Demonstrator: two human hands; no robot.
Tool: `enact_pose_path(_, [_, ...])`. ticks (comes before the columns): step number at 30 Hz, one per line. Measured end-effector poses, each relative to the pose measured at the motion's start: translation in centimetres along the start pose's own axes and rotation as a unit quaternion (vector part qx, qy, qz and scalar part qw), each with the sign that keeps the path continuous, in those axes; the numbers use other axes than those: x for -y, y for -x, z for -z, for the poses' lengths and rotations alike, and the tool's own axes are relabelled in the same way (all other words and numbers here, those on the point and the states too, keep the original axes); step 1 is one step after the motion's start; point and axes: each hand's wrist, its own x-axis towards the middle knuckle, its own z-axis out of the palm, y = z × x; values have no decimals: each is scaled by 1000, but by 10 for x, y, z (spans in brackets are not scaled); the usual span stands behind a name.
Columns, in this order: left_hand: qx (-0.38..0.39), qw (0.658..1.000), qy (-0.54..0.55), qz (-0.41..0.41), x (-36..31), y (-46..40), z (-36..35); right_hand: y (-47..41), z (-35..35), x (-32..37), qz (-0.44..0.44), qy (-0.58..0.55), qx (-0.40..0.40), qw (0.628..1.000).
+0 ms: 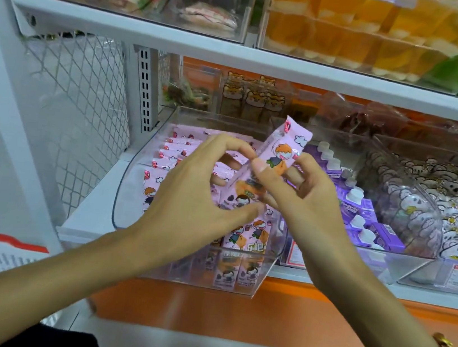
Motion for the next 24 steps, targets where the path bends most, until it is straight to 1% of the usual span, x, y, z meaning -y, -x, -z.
enact_pose_path(2, [-9, 1000, 8, -11, 0, 0, -2, 1, 0, 1, 13, 7, -7, 1000])
enact_pose_path(4, [3, 999, 36, -26, -1, -1, -2, 0, 3, 3, 29, 6, -9, 1000])
enact_pose_path(7, [27, 996, 88, -13, 0, -2, -2, -2, 6, 7, 36, -4, 30, 999])
enact_pose_path(9, [28, 995, 98, -5, 3, -3, -2, -2, 5, 6, 49, 9, 52, 997])
enact_pose_path(13, [28, 996, 83, 7, 11, -3, -3, 2, 0, 3, 118, 68, 15, 991])
enact_pose_path(16, [27, 997, 69, 9, 12, -2, -3, 4, 3, 2, 139, 86, -17, 986])
enact_pose_path(18, [27, 996, 86, 16, 11, -2, -2, 3, 4, 3, 139, 100, -39, 984])
enact_pose_path(20, [28, 992, 115, 41, 9, -4, 0, 3, 6, 6, 128, 115, -40, 984])
enact_pose_path(22, [44, 985, 150, 72, 5, -7, 4, 1, 9, 8, 105, 118, -34, 987])
enact_pose_path(24, [77, 968, 197, 131, 0, -10, 7, -1, 13, 9, 72, 112, -45, 990])
